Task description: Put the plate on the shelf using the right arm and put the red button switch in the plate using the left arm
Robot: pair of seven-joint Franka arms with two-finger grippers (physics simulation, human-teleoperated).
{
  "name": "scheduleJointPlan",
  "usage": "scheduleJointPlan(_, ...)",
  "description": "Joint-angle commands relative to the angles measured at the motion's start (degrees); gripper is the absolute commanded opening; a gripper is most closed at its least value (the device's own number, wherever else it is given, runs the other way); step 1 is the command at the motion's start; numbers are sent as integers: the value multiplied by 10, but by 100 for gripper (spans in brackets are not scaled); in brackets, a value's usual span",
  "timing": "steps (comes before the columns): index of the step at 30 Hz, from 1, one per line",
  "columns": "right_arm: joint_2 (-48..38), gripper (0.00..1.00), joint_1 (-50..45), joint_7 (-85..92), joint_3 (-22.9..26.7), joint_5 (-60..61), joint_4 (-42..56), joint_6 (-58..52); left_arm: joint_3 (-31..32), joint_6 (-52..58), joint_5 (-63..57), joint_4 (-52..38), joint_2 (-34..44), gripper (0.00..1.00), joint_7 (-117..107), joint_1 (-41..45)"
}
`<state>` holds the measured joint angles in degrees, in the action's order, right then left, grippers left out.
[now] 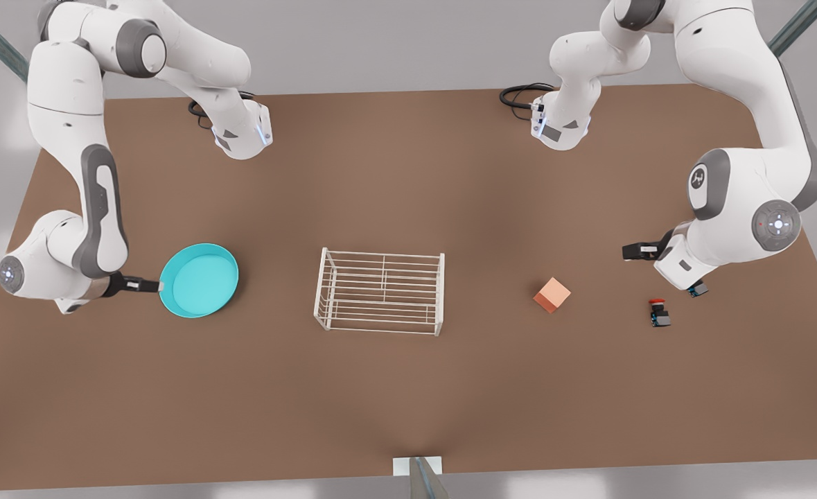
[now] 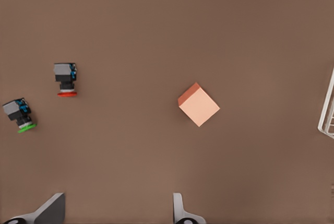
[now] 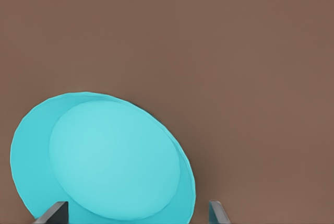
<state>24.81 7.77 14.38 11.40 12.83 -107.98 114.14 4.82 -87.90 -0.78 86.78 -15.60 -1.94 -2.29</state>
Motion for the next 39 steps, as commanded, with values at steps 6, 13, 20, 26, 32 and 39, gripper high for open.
scheduleJointPlan(6, 15, 100, 3, 233, -2, 14, -44, 117, 0, 4, -1, 3, 0, 100, -27, 1)
scheduleJointPlan(13, 23, 100, 28, 312, -9, 15, -79, 154, 0, 4, -1, 8, 0, 100, -27, 0)
scheduleJointPlan(20, 47, 98, 79, 318, -67, 12, -87, 153, 0, 4, -1, 10, -1, 100, -27, 0)
scheduleJointPlan(26, 48, 76, 80, 322, -67, 12, -87, 147, 0, 4, -2, 10, -1, 100, -27, 0)
scheduleJointPlan(32, 47, 45, 80, 324, -67, 12, -87, 145, 0, 4, -2, 10, -1, 100, -27, 0)
scheduleJointPlan(39, 47, 35, 81, 329, -67, 12, -86, 141, 0, 4, -2, 10, -1, 100, -27, 0)
